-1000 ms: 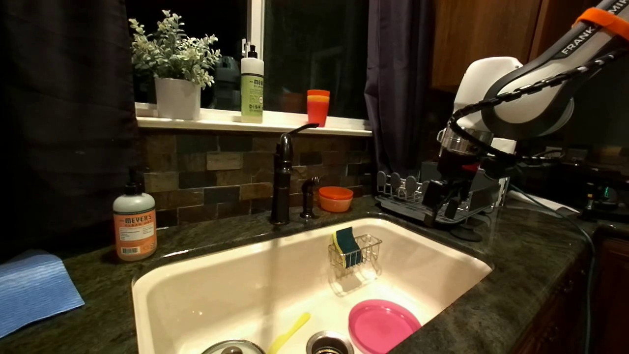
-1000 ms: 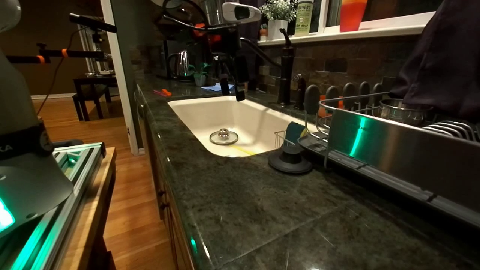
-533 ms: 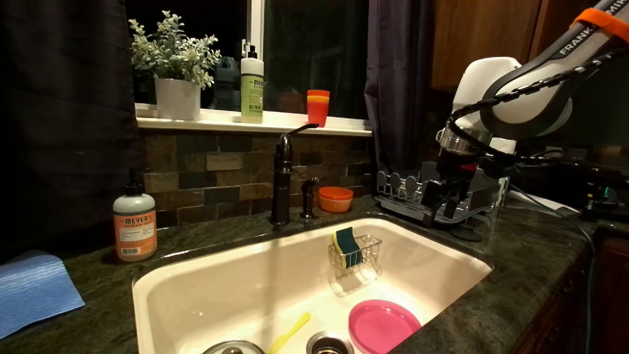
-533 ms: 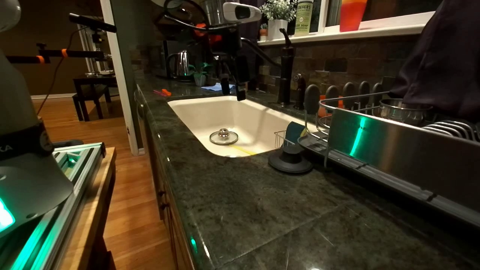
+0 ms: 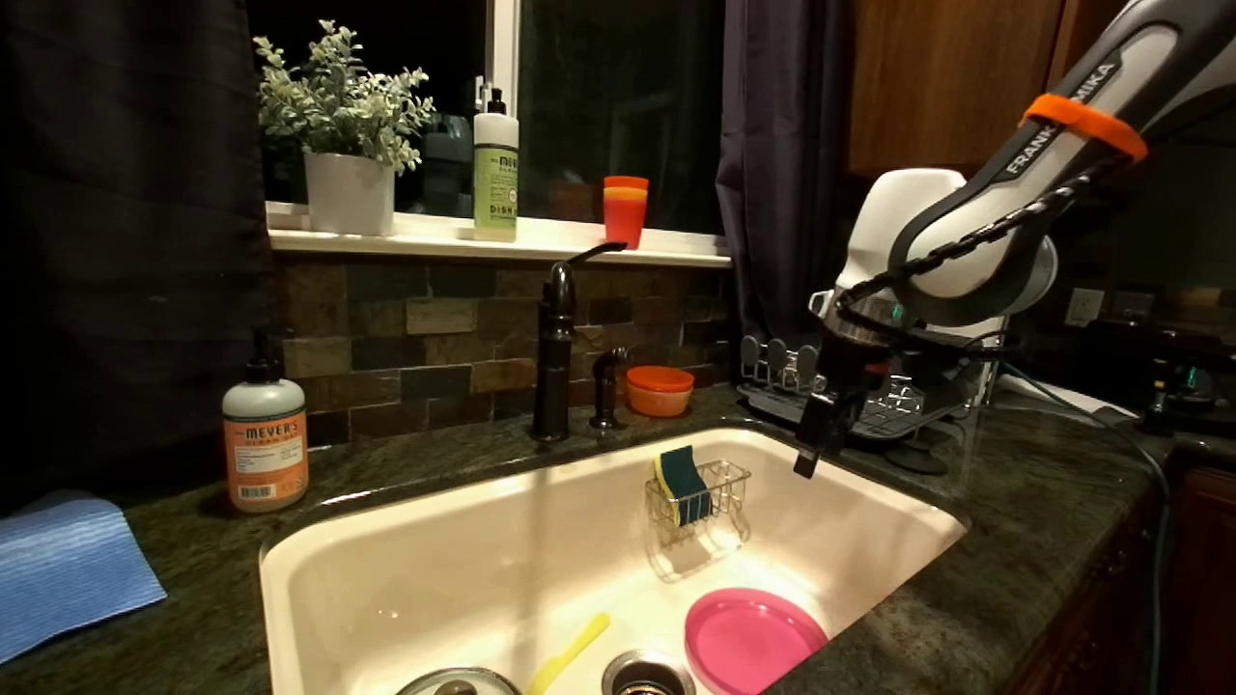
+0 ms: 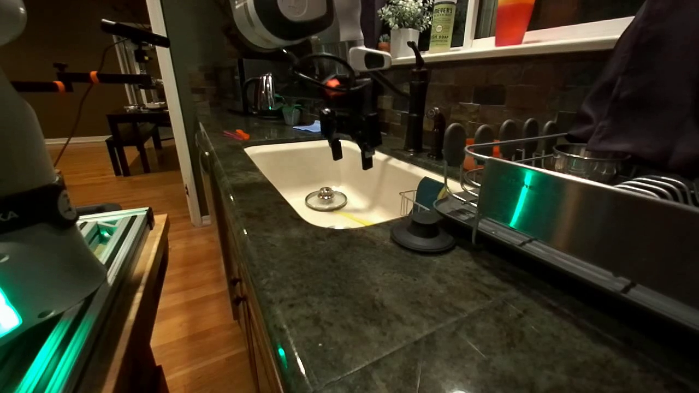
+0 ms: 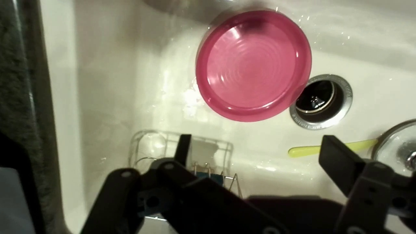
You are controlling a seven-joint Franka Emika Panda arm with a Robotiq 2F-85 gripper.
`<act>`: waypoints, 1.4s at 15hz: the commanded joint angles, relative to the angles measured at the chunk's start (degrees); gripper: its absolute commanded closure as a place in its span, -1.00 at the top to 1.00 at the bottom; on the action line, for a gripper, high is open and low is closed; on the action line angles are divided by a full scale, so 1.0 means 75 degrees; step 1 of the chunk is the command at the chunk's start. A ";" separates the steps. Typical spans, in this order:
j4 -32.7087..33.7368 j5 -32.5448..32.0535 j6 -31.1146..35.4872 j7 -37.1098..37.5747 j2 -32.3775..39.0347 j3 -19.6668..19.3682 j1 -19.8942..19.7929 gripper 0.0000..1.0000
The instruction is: Remove the pink plate from the sink and put it in the drying rack
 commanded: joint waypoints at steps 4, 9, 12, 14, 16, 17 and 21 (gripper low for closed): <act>0.1765 0.0667 -0.0075 -0.1926 0.2435 0.0321 -0.0414 1.00; 0.2014 0.0248 -0.0024 -0.1676 0.2832 0.0364 -0.0645 1.00; 0.2218 0.0223 -0.0024 -0.1697 0.3100 0.0372 -0.0703 1.00; 0.2073 -0.0190 0.0420 -0.0918 0.3254 -0.0115 -0.0255 1.00; 0.2055 -0.0468 0.0895 -0.0284 0.3570 -0.0381 -0.0058 1.00; 0.2053 -0.0546 0.1123 -0.0051 0.3744 -0.0474 -0.0003 1.00; 0.2170 -0.0430 0.1610 -0.0056 0.4403 -0.0182 -0.0289 1.00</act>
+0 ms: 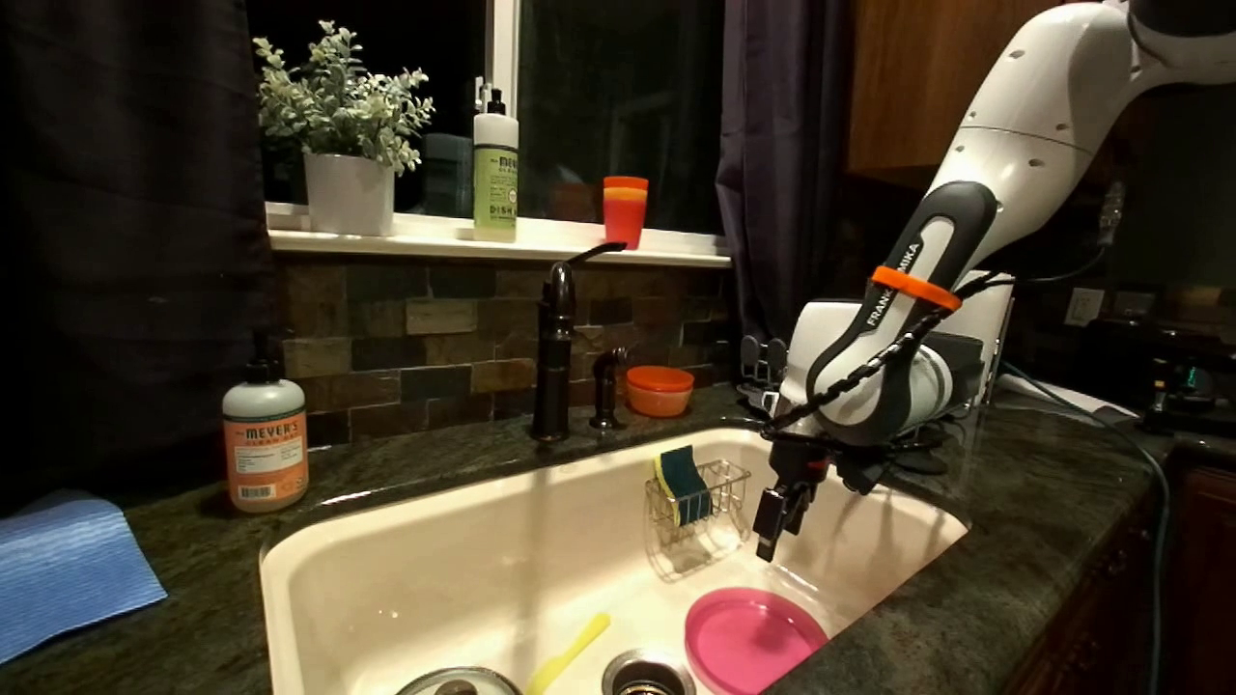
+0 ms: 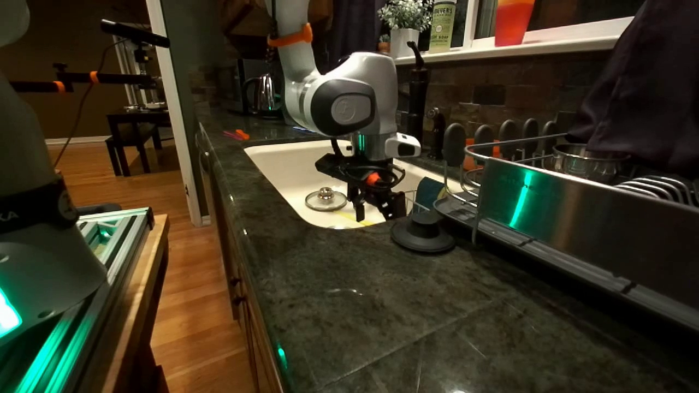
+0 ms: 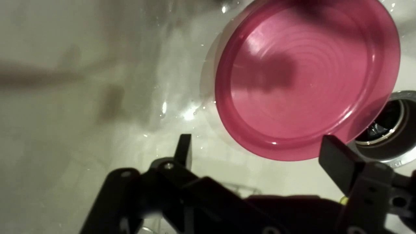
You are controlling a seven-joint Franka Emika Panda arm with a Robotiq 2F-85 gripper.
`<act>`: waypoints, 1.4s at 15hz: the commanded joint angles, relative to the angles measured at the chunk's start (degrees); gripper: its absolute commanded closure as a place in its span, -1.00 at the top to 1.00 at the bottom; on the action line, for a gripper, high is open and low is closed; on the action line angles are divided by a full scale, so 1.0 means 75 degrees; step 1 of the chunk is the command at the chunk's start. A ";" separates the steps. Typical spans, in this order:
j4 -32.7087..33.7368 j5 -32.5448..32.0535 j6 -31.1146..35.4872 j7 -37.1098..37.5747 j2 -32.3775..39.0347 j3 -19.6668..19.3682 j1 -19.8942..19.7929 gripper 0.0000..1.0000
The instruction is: Remove the pink plate from the sink and put it in the drying rack
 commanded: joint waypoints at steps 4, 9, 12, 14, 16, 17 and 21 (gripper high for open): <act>0.0338 -0.0121 0.0545 0.0286 0.1061 0.0054 -0.0039 1.00; 0.0831 -0.0174 0.0705 0.0313 0.1664 -0.0013 0.0060 1.00; 0.1193 -0.0229 0.0971 0.0285 0.2032 -0.0017 0.0064 1.00; 0.1388 -0.0248 0.1015 0.0302 0.2209 -0.0029 0.0098 0.89; 0.1596 -0.0271 0.0975 0.0301 0.2403 -0.0049 0.0141 0.41; 0.1678 -0.0284 0.0965 0.0291 0.2491 -0.0049 0.0152 0.39; 0.1999 -0.0308 0.0941 0.0298 0.2839 -0.0057 0.0194 -0.22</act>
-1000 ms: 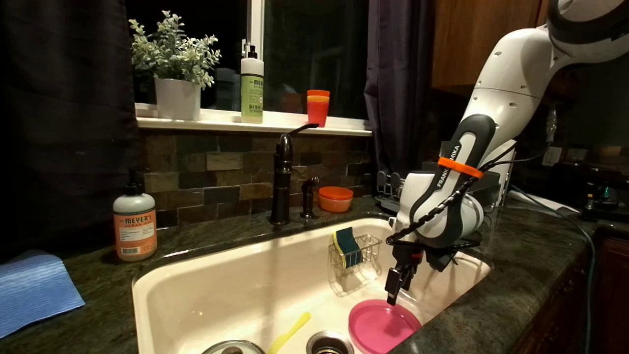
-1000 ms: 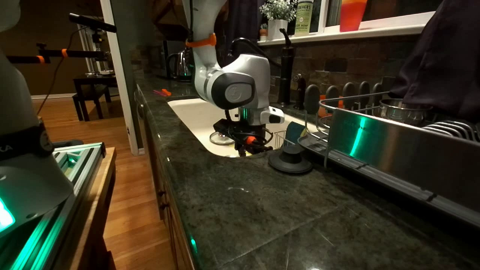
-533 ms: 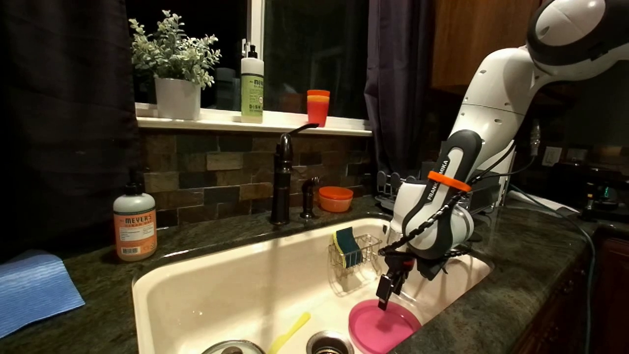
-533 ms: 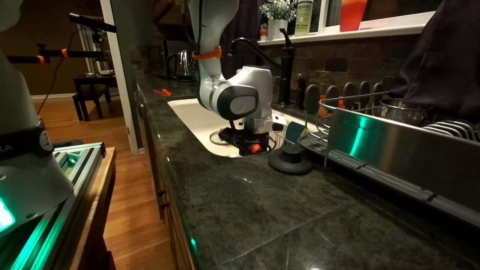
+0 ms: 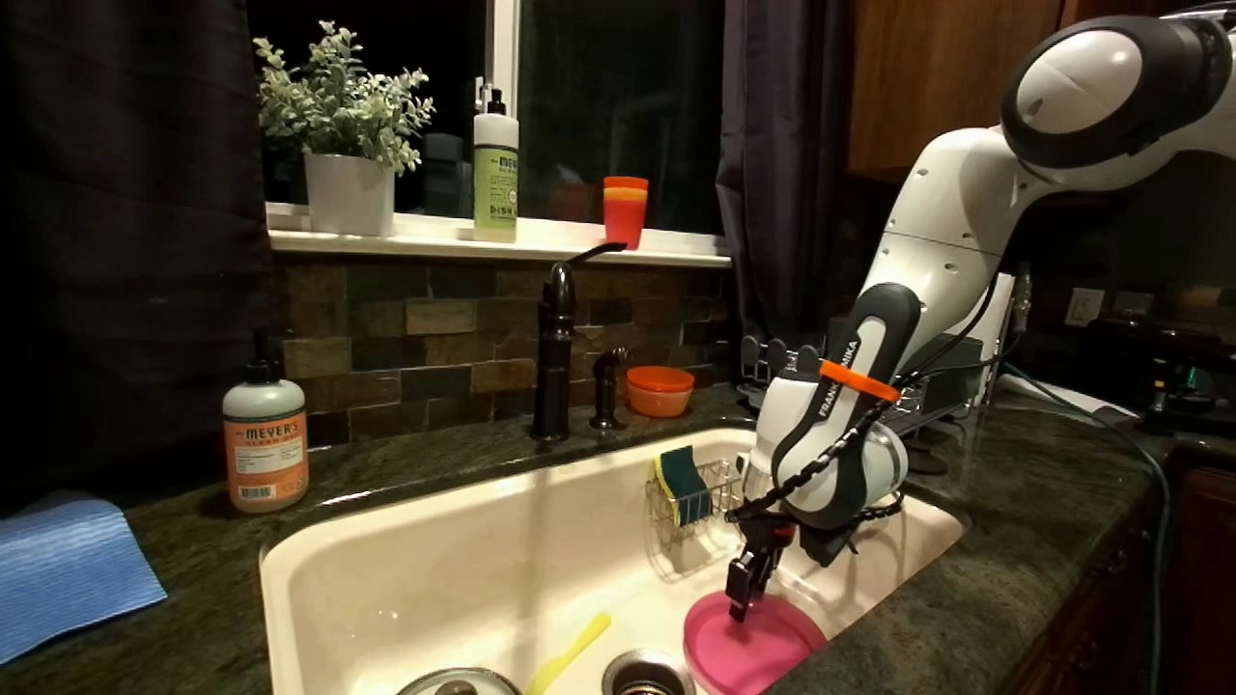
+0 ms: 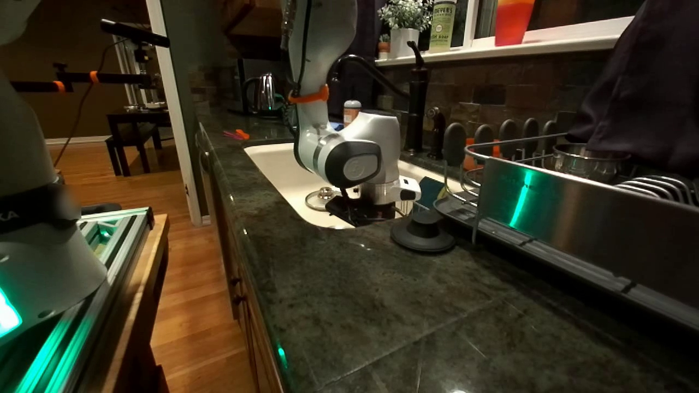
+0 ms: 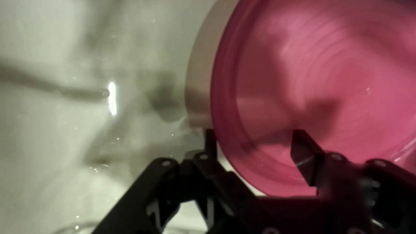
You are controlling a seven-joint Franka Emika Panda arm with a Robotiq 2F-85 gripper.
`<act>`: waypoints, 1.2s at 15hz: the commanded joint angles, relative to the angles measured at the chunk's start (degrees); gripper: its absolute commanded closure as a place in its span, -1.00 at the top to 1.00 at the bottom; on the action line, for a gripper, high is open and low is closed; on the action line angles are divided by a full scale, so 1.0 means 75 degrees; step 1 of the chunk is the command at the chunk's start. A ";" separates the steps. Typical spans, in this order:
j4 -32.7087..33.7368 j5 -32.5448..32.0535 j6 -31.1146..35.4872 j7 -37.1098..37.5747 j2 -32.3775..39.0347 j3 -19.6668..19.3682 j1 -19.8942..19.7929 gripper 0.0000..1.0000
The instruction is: Remove the pink plate from the sink and put it in the drying rack
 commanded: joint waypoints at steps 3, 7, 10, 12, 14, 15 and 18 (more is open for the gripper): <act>0.0415 -0.0128 0.0084 0.0190 0.0392 0.0054 -0.0023 -0.66; 0.0296 -0.0086 0.0003 0.0278 0.0147 0.0105 0.0026 -1.00; 0.0096 -0.0088 -0.0085 0.0341 -0.0155 0.0095 0.0111 -1.00; -0.0162 -0.0033 -0.0305 0.0380 -0.0549 0.0232 0.0066 -0.99; -0.0410 -0.0081 -0.0510 0.0369 -0.0960 0.0270 0.0112 -0.98; -0.0585 -0.0070 -0.0736 0.0323 -0.1239 0.0413 0.0031 -0.99; -0.0916 -0.0112 -0.1561 0.0647 -0.1960 0.0120 0.0446 -0.98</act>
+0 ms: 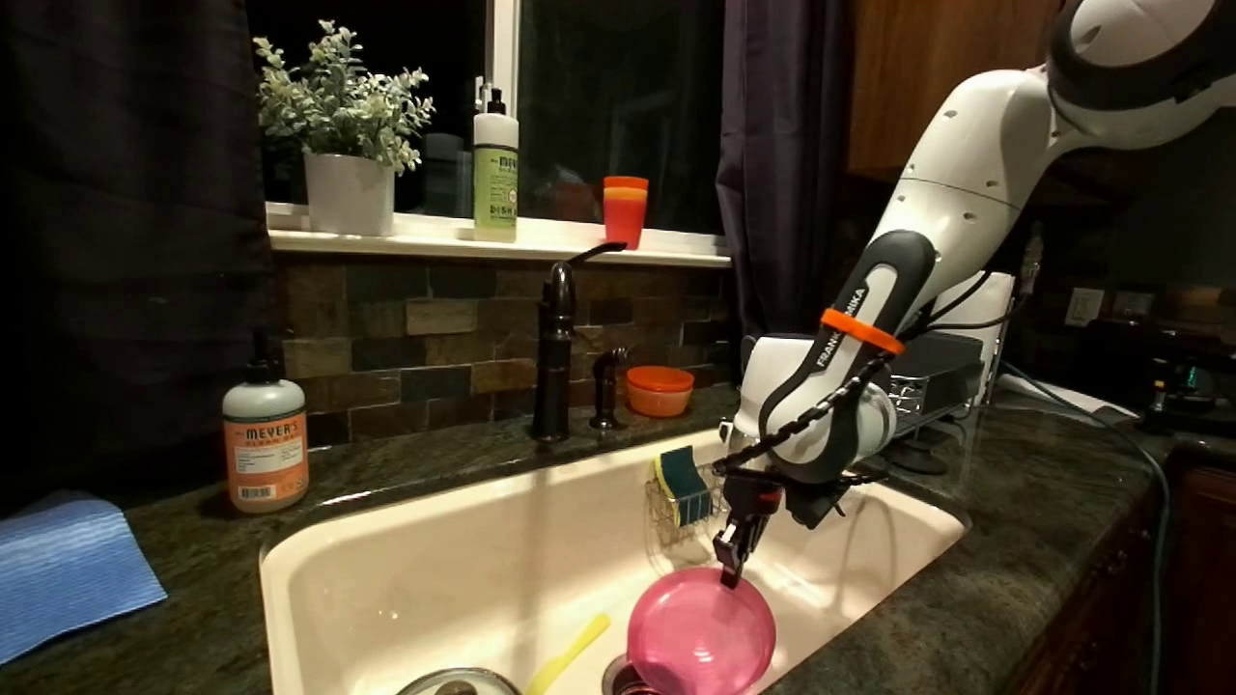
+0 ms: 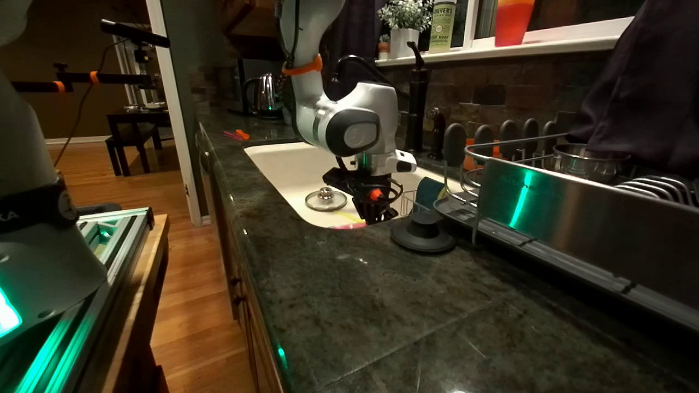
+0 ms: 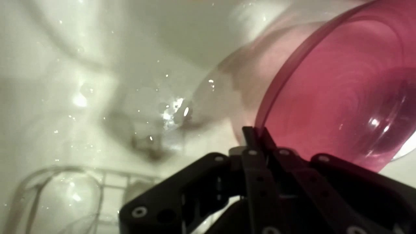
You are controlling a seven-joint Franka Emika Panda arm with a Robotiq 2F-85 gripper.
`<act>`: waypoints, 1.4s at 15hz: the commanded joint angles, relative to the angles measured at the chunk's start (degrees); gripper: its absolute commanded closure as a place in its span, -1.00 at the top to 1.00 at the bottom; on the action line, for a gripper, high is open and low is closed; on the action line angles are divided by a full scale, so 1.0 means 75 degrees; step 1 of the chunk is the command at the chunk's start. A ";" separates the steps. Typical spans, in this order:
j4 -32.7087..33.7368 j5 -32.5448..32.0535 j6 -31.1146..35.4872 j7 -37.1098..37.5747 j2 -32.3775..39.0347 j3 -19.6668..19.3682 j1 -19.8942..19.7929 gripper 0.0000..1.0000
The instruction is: Remove the pink plate from the sink and put it in the drying rack
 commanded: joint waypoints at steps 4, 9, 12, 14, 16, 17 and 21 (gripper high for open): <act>-0.1039 -0.0122 -0.1311 0.0651 -0.1935 -0.0241 0.0552 -0.98; -0.1330 -0.0851 -0.3040 0.1474 -0.3233 -0.0558 0.1098 -0.98; -0.1322 -0.1474 -0.4403 0.1884 -0.4032 -0.0484 0.1123 -0.98; -0.1252 -0.1871 -0.5255 0.2057 -0.4545 -0.0364 0.1059 -0.98; -0.1145 -0.2784 -0.6255 0.2354 -0.5066 -0.0285 0.1046 -0.98; -0.1121 -0.3186 -0.6664 0.2442 -0.5294 -0.0197 0.1009 -0.98; -0.0900 -0.3593 -0.7277 0.2299 -0.5511 0.0035 0.0791 -0.98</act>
